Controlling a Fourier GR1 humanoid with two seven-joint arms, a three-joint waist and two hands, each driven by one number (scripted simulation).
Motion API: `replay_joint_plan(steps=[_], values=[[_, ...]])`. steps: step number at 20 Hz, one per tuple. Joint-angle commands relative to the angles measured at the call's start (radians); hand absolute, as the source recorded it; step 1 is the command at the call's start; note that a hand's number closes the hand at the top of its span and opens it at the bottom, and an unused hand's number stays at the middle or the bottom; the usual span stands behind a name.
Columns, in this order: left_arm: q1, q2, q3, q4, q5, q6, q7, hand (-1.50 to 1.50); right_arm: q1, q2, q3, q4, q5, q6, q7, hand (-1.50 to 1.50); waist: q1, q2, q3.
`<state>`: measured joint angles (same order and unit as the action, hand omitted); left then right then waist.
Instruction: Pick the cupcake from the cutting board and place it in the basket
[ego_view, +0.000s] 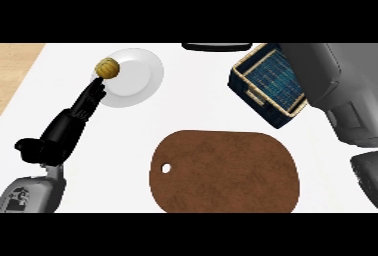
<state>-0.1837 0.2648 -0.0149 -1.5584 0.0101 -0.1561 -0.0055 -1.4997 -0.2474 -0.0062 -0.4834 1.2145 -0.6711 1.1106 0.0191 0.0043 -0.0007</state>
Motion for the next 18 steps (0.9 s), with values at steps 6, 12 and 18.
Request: replay_joint_plan(steps=[6,12,18], values=[[-0.004,-0.029,-0.008,-0.031,-0.012,0.02,0.061,0.0,0.168,0.003,-0.083,-0.037,-0.041,-0.098,0.016,1.5,-0.018,-0.006,0.001],[-0.016,-0.038,0.0,0.002,-0.028,0.014,0.011,0.0,0.281,-0.081,-0.108,-0.085,-0.054,-0.135,-0.117,1.5,-0.018,-0.003,0.001],[0.006,-0.014,0.014,-0.034,-0.007,-0.024,0.049,0.0,0.35,-0.1,-0.093,-0.072,0.06,-0.268,-0.072,1.5,-0.006,-0.001,0.001]])
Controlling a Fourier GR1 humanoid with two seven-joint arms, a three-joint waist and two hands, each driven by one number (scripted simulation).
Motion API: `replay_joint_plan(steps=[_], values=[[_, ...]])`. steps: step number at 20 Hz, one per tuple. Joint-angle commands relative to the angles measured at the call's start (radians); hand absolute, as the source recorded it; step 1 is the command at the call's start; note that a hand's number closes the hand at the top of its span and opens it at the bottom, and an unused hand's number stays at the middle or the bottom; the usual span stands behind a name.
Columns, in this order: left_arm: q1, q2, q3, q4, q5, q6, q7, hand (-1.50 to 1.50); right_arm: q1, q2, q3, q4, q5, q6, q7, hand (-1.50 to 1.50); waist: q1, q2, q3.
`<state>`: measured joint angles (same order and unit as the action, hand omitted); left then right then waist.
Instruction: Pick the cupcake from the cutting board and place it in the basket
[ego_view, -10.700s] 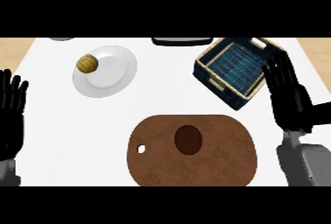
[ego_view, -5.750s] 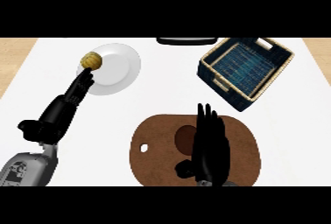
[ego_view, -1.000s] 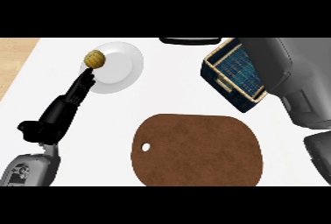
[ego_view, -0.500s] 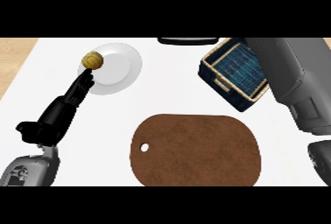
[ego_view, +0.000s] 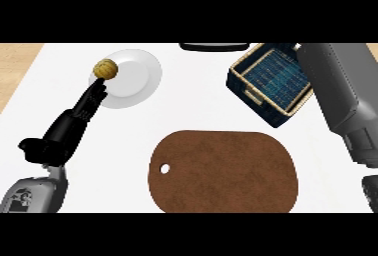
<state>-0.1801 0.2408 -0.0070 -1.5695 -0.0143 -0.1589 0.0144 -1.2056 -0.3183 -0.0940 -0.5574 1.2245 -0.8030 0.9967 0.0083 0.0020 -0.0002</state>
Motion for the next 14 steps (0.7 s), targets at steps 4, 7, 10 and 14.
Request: replay_joint_plan(steps=[4,7,10,14], values=[[0.026,0.004,0.022,0.004,0.005,-0.01,-0.033,0.0,0.099,-0.037,-0.058,-0.101,-0.015,-0.161,-0.007,-1.5,-0.007,-0.002,0.0],[0.043,-0.06,-0.053,-0.03,-0.053,0.026,-0.019,0.0,0.064,-0.045,-0.073,-0.016,-0.027,-0.153,-0.08,-1.5,0.009,0.003,0.0],[0.048,-0.004,0.014,-0.012,-0.001,-0.037,-0.047,0.0,0.013,-0.044,-0.064,-0.049,-0.006,-0.075,-0.047,-1.5,0.005,0.0,0.0],[0.046,-0.013,0.01,-0.013,-0.019,-0.029,-0.028,0.0,0.049,-0.046,-0.08,-0.089,-0.08,-0.122,-0.153,-1.5,0.004,0.0,0.0]])
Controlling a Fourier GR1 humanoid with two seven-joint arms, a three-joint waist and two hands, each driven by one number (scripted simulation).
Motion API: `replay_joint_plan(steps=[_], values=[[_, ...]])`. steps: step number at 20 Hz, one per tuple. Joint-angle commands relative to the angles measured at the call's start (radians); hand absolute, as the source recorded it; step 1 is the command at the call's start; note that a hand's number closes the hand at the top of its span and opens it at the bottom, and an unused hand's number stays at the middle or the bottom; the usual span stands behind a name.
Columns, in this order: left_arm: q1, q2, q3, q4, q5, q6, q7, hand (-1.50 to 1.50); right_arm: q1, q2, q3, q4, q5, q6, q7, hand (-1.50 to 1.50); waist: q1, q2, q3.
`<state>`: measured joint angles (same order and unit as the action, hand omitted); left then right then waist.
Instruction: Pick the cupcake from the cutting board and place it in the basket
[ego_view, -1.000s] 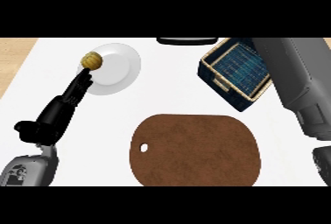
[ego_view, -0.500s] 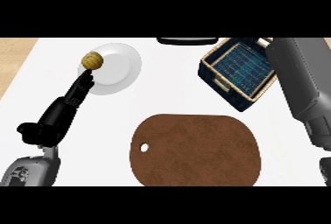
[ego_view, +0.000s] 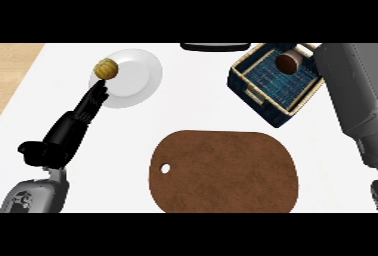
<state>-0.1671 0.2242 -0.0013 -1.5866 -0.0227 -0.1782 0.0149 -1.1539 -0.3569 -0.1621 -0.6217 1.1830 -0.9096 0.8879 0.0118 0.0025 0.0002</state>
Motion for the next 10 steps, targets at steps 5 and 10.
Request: replay_joint_plan(steps=[5,10], values=[[-0.022,0.003,0.021,0.004,0.004,-0.008,0.007,0.0,-0.028,0.006,-0.051,-0.109,-0.07,-0.066,-0.015,-1.5,-0.005,-0.003,0.0],[0.013,-0.009,0.025,0.013,-0.01,0.008,-0.017,0.0,0.095,-0.005,-0.114,-0.297,-0.192,-0.03,-0.007,-1.5,-0.023,-0.008,0.0]])
